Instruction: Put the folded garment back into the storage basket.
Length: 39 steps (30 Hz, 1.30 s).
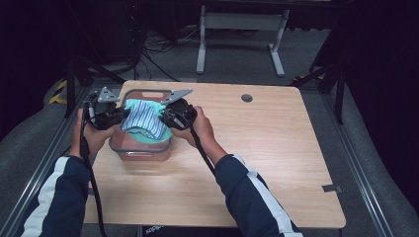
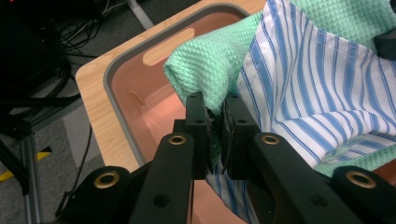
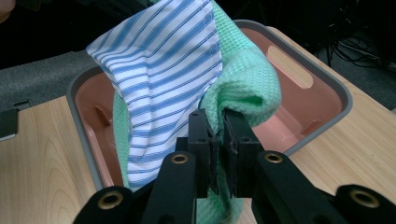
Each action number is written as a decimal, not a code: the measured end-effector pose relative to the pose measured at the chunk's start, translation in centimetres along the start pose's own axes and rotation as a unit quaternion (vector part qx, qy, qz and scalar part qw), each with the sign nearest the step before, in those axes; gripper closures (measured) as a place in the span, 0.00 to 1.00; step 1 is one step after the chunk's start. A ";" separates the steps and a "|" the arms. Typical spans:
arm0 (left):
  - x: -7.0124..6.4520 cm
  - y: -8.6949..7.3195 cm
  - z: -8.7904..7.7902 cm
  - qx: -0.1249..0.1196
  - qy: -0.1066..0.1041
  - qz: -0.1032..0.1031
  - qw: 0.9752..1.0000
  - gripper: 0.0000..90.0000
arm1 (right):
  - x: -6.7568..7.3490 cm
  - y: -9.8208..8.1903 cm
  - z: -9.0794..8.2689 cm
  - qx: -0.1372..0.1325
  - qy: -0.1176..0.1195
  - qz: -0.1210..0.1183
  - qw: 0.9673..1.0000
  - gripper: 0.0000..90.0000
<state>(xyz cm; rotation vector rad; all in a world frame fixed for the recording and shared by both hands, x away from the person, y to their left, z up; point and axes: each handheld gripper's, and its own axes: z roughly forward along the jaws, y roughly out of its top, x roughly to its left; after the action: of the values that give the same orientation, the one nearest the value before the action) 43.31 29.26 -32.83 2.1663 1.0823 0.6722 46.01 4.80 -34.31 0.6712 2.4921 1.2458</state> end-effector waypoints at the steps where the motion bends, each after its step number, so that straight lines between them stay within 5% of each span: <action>1: 0.1 -0.1 0.0 0.000 0.002 0.003 1.000 0.92 | 0.0 0.0 0.2 0.001 0.001 0.001 1.000 0.92; 30: 0.8 -2.1 2.7 0.030 0.030 -0.001 0.999 0.92 | 0.7 -0.7 4.3 0.027 0.010 0.007 1.000 0.91; 39: 0.7 -2.8 3.6 0.053 0.017 -0.001 0.998 0.90 | 0.3 -1.4 4.9 0.036 0.016 0.014 0.999 0.89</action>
<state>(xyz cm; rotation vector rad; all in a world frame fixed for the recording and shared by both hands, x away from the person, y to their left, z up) 44.63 30.11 -37.13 2.2492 1.1618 0.6659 47.50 7.51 -38.36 0.7109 2.5726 1.1905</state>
